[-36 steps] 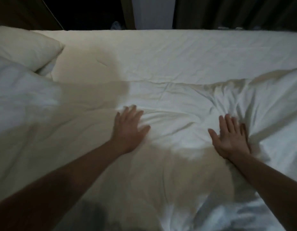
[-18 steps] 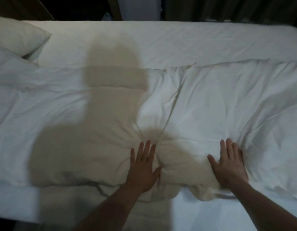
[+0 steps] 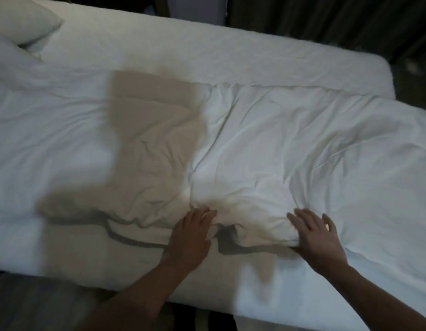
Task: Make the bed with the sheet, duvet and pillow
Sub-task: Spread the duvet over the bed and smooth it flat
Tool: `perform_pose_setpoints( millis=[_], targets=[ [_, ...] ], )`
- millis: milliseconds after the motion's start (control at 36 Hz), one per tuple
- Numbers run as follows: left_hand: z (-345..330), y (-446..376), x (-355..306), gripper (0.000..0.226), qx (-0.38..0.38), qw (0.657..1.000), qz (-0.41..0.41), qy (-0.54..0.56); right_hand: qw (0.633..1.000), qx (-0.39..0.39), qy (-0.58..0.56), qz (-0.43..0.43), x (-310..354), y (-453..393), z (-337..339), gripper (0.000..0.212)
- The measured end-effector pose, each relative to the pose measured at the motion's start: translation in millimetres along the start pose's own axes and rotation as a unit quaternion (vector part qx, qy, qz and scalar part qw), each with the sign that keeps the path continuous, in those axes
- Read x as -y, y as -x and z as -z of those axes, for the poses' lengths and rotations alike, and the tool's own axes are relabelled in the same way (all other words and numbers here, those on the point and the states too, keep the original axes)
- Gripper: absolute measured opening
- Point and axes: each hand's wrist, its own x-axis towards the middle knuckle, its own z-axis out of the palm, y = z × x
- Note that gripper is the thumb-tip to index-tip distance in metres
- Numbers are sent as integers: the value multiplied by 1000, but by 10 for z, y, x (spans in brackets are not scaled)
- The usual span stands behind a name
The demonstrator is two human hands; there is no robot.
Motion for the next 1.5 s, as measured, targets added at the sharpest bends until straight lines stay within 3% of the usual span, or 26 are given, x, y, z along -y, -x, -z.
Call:
perform_pose_setpoints(
  millis=[83,194,278,389,444,500,556,611,722,778,806,889,944,1000,1056,1083,1194,1250,1333,1417,1444,1500],
  targets=[
    [30,-82,27,35,-25,998,46,21,998,-54,-40,-23,-112,-65,84,43],
    [109,50,32,37,3,1000,5,3,988,-73,-130,28,-320,-70,262,29],
    [-49,141,-159,18,3,999,37,21,992,-13,-115,39,-573,124,111,33],
    [-569,124,-711,24,-27,981,183,57,983,50,-175,8,-728,186,-89,43],
    [-716,80,-1107,32,-72,934,327,123,976,35,-213,36,-745,228,-95,50],
    [-737,23,-1570,39,-107,859,445,230,965,3,-259,50,-780,338,-7,57],
    [-673,-5,-2007,40,-144,776,511,340,955,-32,-290,52,-894,502,73,58],
    [-665,-59,-2321,47,-142,679,527,491,952,-67,-295,42,-1061,649,110,57],
    [-598,-325,-2697,57,8,593,496,634,958,-104,-264,-31,-1411,805,156,54],
    [-579,-484,-2825,61,11,509,486,710,964,-98,-238,-68,-1554,845,193,64],
    [-568,-569,-2893,64,-7,483,490,726,970,-83,-216,-80,-1615,863,218,70],
    [-533,-684,-3041,73,-39,500,549,669,986,15,-123,-111,-1811,945,184,88],
    [-534,-679,-3039,48,-48,491,555,670,989,78,-54,-118,-1952,1000,74,101],
    [-474,-653,-2992,11,-28,464,532,707,992,76,-18,-101,-2087,1003,-46,81],
    [-451,-640,-2926,19,-32,411,509,756,996,40,-26,-75,-2181,1014,-96,41],
    [-464,-635,-2885,24,-30,395,491,776,997,26,-43,-62,-2221,1016,-85,32],
    [-454,-614,-2859,28,-69,350,454,816,994,22,-74,-72,-2387,1106,120,36],
    [-523,-586,-2972,24,-94,357,474,799,997,11,-62,-52,-2496,1212,212,31],
    [-664,-555,-3271,62,-73,405,479,775,999,10,-28,-31,-2737,1377,180,29],
    [-697,-578,-3715,33,-68,429,436,788,995,75,-37,-50,-2961,1498,89,39],
    [-759,-602,-3847,34,-69,441,430,785,993,100,-41,-48,-3018,1522,75,39],
    [-933,-656,-4047,64,-91,501,431,745,989,135,-59,-24,-3109,1542,64,36]
  ],
)
